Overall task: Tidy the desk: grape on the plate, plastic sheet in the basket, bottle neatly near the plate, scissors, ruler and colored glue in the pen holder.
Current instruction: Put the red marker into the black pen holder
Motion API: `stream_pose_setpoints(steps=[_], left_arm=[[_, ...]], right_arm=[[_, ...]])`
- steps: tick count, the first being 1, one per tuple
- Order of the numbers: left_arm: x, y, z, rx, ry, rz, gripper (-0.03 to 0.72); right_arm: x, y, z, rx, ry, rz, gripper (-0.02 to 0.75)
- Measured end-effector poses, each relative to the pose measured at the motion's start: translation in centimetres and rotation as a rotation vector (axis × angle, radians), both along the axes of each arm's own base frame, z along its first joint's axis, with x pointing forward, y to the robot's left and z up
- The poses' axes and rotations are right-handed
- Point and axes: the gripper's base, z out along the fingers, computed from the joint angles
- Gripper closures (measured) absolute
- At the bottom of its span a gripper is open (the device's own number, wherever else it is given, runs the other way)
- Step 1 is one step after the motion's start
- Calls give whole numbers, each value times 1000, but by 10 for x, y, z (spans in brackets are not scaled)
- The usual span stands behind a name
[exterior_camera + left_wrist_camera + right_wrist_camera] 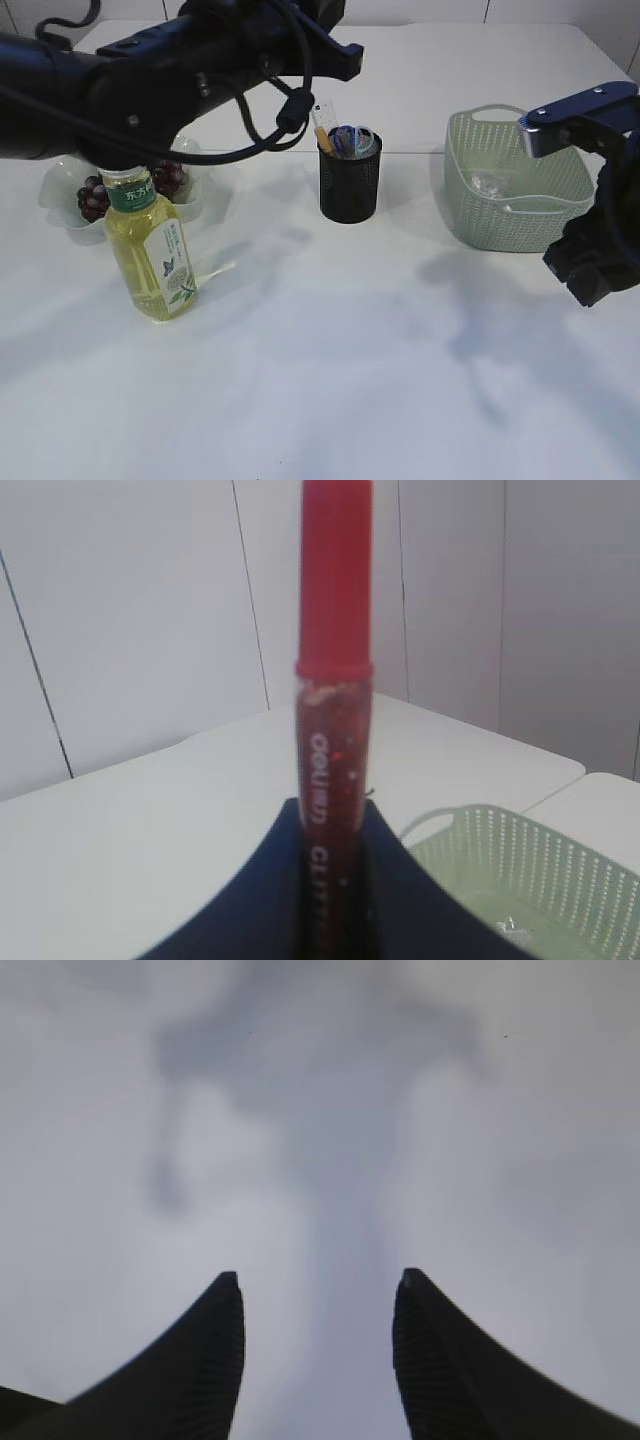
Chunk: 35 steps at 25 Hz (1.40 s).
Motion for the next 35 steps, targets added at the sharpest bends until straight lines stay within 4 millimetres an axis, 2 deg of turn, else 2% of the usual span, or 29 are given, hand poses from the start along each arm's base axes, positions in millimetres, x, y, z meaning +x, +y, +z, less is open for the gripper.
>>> stream_pose_setpoints(steps=[5,10,24,28,35], left_arm=[[26,-20,-6,-29,31,8,620],[49,-37,-24,-77,87,15,620],[82,-63,-71,-65,128,18,620],[90,-62,-80,-63,131,28,620],[104,-48,-92,-57,146,68,620]], right_arm=[[1,-1,3,14,-38,-6,350],[2,0,4,21,-54,-6,351],[4,0,4,27,-74,-4,351],[4,0,4,25,-74,-3,351],[4,0,4,25,-74,-3,351]])
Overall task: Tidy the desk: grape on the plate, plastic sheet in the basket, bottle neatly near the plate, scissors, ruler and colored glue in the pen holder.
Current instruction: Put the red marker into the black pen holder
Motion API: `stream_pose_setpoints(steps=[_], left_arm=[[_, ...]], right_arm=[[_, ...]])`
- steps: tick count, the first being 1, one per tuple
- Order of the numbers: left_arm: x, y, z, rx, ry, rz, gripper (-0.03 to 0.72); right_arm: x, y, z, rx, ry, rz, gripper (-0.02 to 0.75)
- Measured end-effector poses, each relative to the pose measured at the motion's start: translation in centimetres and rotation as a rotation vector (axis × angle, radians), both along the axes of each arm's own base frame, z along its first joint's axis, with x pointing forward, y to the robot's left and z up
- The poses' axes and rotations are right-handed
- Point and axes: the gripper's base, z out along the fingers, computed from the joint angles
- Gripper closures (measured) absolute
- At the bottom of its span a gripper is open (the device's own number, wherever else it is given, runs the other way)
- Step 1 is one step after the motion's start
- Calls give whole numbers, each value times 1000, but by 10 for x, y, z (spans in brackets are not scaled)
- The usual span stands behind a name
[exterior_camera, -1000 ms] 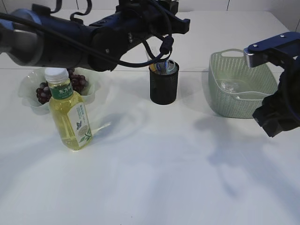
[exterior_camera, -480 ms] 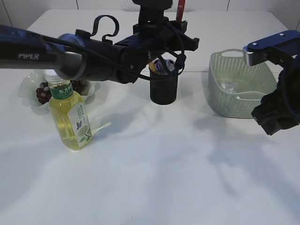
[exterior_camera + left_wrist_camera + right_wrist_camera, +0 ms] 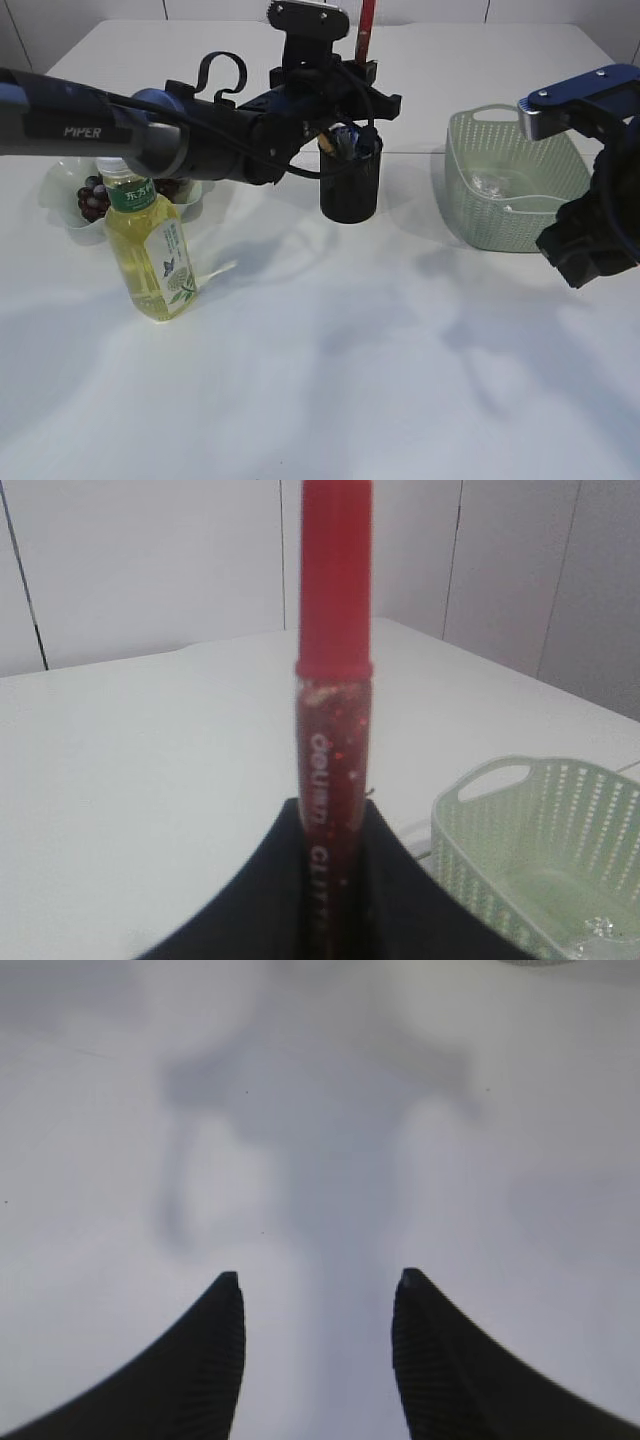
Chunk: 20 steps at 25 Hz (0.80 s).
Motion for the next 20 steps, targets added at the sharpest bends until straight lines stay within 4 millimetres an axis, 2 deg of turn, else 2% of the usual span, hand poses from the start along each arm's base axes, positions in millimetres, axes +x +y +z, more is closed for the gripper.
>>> stream_pose_setpoints(steps=[9,20], left_arm=[[3,-1,-24,15,17,5,620],[3,-1,-25,9,6,7,620]], right_arm=[[0,0,0,0,0,0,351],[0,0,0,0,0,0,351]])
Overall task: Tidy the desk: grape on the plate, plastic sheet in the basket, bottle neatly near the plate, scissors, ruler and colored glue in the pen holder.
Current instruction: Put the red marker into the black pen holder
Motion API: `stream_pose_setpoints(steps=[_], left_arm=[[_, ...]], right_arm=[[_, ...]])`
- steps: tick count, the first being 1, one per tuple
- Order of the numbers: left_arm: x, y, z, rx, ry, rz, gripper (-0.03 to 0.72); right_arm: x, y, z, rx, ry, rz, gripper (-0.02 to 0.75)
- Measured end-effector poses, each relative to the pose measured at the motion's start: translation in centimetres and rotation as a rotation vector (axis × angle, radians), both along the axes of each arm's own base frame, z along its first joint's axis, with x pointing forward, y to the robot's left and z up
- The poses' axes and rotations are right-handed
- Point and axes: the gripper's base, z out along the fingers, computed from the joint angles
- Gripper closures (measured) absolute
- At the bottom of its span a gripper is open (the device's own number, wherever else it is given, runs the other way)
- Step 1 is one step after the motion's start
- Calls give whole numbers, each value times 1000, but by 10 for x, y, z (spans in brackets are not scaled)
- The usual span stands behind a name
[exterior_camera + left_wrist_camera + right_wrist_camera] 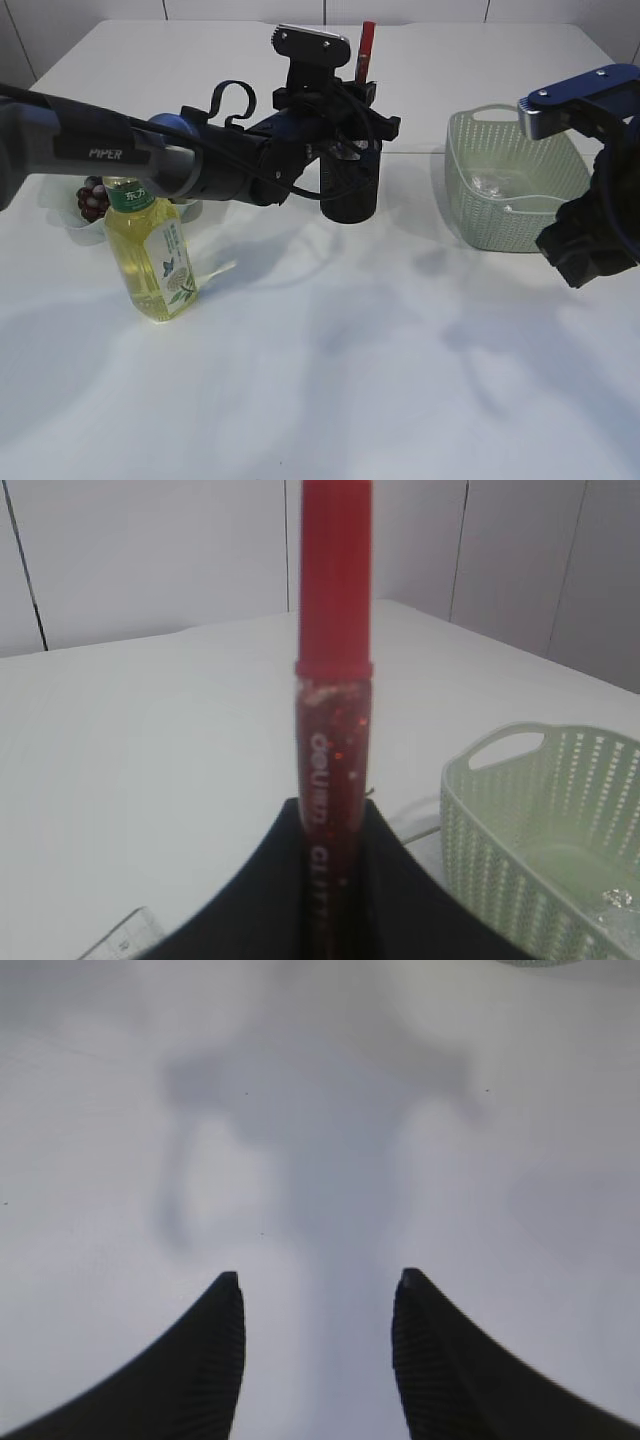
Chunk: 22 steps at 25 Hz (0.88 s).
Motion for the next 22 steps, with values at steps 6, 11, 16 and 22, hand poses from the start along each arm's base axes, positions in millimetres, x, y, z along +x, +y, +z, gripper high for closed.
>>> stream_pose_setpoints(steps=[6,11,16,22], left_arm=[[0,0,1,-4,-16,-1,619],[0,0,2,-4,-20,-2,619],[0,0,2,-4,-19,-2,618],[8,1,1,-3,-14,4,617]], right_arm=[[0,0,0,1,0,-2,351],[0,0,0,1,0,-2,351],[0,0,0,1,-2,-1,351],[0,0,0,1,-2,-1,351]])
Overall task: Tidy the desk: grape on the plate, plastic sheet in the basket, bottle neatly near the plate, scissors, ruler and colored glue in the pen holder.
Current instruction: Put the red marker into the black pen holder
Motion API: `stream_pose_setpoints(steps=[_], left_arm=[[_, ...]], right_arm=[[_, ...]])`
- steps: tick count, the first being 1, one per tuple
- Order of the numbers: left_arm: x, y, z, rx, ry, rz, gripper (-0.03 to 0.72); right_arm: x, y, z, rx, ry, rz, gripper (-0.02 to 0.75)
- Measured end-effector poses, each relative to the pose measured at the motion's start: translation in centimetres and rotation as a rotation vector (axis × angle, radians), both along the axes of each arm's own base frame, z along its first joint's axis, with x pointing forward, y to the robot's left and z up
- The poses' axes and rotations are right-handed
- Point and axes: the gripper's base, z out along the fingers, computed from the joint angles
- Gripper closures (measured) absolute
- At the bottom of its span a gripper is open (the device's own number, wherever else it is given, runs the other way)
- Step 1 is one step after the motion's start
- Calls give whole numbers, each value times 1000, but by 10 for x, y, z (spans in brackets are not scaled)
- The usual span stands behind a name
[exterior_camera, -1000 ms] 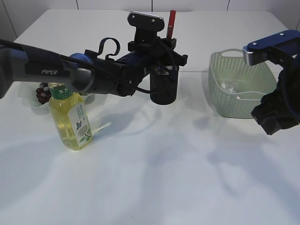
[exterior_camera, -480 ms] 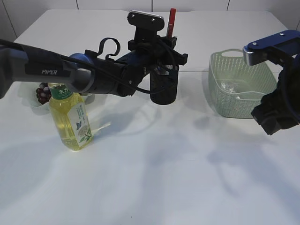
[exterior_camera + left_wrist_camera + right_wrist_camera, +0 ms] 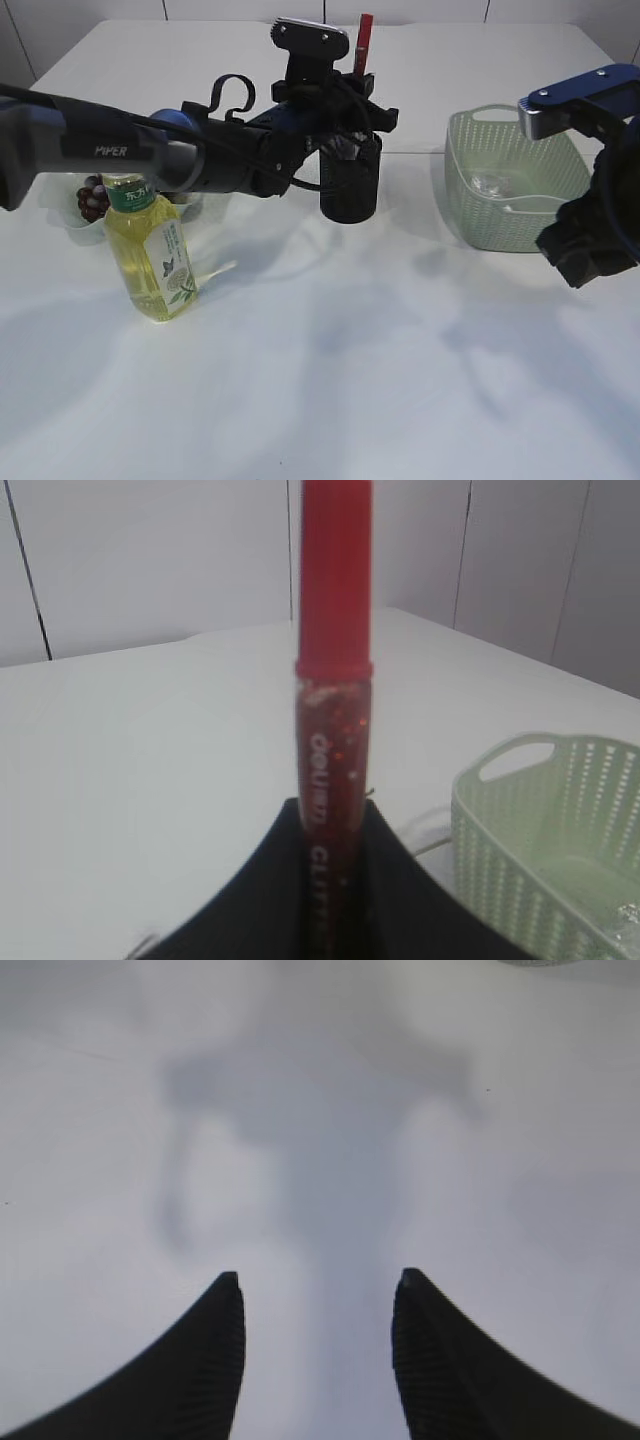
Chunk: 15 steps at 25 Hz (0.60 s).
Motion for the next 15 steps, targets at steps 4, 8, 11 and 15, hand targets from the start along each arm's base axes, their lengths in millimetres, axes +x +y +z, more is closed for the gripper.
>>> stream_pose_setpoints(steps=[4,8,11,15], left_arm=[[8,-3,8,-13,-15,1,617],[10,-5,7,-17,-20,1,617],[11,-5,1,-10,-9,0,617],[11,-6,-2,-3,2,-1,617]], right_arm=[[0,0,0,0,0,0,351],[0,0,0,0,0,0,351],[0,0,0,0,0,0,351],[0,0,0,0,0,0,351]])
